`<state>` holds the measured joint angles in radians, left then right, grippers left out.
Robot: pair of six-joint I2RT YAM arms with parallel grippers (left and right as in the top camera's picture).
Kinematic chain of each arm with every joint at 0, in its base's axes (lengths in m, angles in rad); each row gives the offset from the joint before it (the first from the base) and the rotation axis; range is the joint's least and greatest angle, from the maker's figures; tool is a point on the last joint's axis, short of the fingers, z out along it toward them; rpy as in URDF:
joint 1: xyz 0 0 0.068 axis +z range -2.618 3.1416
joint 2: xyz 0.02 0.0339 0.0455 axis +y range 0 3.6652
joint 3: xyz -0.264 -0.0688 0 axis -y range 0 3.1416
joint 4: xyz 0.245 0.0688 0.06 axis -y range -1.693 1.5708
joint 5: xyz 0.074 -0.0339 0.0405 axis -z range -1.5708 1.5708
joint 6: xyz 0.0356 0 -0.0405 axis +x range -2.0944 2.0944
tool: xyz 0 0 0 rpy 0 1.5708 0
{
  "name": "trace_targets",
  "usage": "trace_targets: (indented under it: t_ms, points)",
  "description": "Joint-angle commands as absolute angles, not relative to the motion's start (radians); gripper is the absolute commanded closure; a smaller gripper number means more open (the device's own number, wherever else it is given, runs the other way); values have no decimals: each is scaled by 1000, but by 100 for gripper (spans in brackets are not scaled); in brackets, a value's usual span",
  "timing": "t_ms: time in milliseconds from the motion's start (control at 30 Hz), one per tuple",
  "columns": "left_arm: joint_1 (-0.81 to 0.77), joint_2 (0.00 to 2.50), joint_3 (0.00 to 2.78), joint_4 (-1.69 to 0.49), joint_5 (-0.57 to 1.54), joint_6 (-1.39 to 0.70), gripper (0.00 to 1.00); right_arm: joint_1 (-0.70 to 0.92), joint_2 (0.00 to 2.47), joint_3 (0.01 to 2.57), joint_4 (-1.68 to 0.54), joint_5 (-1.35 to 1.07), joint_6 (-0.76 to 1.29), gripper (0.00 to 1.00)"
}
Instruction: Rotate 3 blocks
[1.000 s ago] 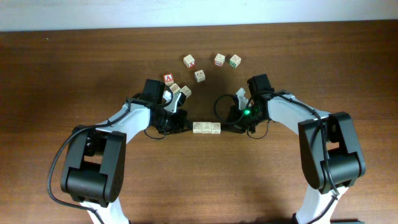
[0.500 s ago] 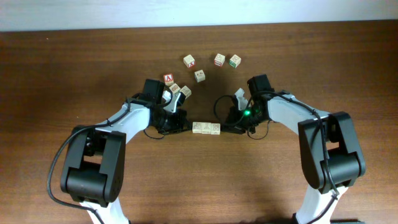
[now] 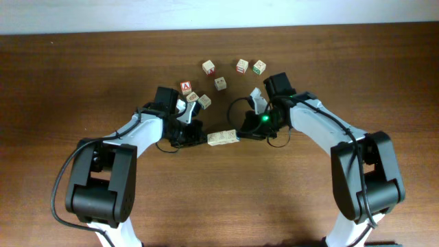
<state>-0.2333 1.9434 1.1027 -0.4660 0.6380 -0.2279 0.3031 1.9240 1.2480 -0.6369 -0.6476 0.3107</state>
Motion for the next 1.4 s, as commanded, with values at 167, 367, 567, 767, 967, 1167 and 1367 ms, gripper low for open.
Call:
trace_targets:
  t_ms: [167, 367, 567, 767, 967, 1167, 1367]
  points:
    - [-250, 1954, 1097, -460, 700, -207, 100, 413, 1902, 1319, -654, -604, 323, 96]
    - [-250, 1954, 1097, -460, 700, -207, 100, 455, 1902, 1350, -674, -544, 331, 96]
    - [-250, 1954, 1097, -460, 700, -208, 100, 459, 1902, 1381, -707, -514, 330, 96]
    - [-251, 1954, 1097, -460, 700, -208, 100, 482, 1902, 1382, -708, -483, 330, 96]
    - [-251, 1954, 1097, -460, 700, -208, 100, 524, 1902, 1452, -789, -364, 327, 96]
    - [-250, 1954, 1097, -460, 700, -208, 100, 569, 1903, 1452, -789, -301, 327, 96]
    - [-251, 1954, 1097, -460, 700, -208, 100, 572, 1906, 1452, -778, -301, 330, 96]
